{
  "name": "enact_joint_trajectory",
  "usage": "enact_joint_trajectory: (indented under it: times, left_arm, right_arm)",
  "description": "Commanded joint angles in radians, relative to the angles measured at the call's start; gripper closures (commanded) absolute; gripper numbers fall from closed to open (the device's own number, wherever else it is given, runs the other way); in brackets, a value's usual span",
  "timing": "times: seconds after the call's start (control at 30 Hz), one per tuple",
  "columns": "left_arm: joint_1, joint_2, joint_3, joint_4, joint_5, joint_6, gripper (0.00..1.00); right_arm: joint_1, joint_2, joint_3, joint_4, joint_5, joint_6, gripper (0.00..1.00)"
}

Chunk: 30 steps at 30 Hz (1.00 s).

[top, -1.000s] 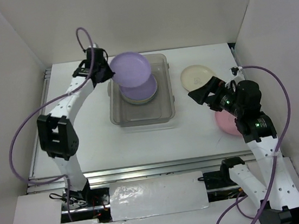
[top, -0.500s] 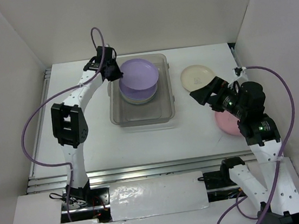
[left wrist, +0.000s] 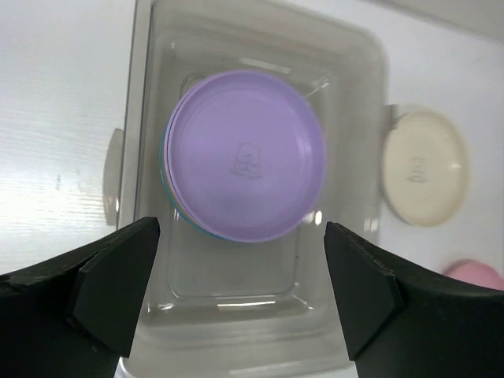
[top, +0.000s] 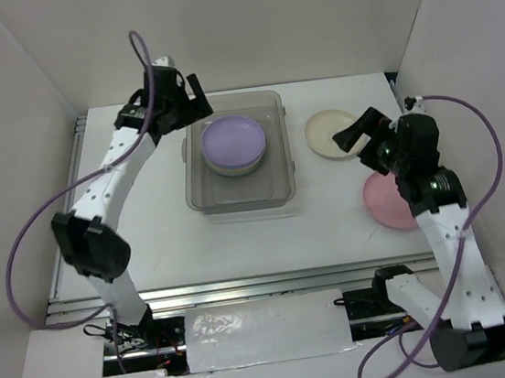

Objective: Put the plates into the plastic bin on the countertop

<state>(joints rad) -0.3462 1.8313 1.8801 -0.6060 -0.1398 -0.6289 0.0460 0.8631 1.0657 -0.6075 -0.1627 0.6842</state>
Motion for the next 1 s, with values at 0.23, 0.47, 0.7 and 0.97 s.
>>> enact_joint_trajectory:
  times: [0.23, 0.47, 0.7, 0.97]
  left_arm:
    - [0.167, -0.629, -0.470, -0.132, 0.036, 0.153, 0.01]
    - [0.161, -0.915, -0.800, -0.130, -0.033, 0.166, 0.01]
    - [0.237, -1.020, -0.927, -0.077, -0.060, 0.159, 0.01]
    - [0.266, -1.017, -0.937, -0.067, -0.030, 0.167, 0.01]
  right_arm:
    - [-0.162, 0.621, 0.331, 0.075, 0.338, -0.017, 0.00]
    - [-0.192, 1.031, 0.637, -0.012, 0.336, -0.083, 0.00]
    - [-0.239, 1.197, 0.683, -0.029, 0.264, -0.038, 0.03]
    - [-0.270, 1.297, 0.634, -0.018, 0.198, -0.031, 0.21]
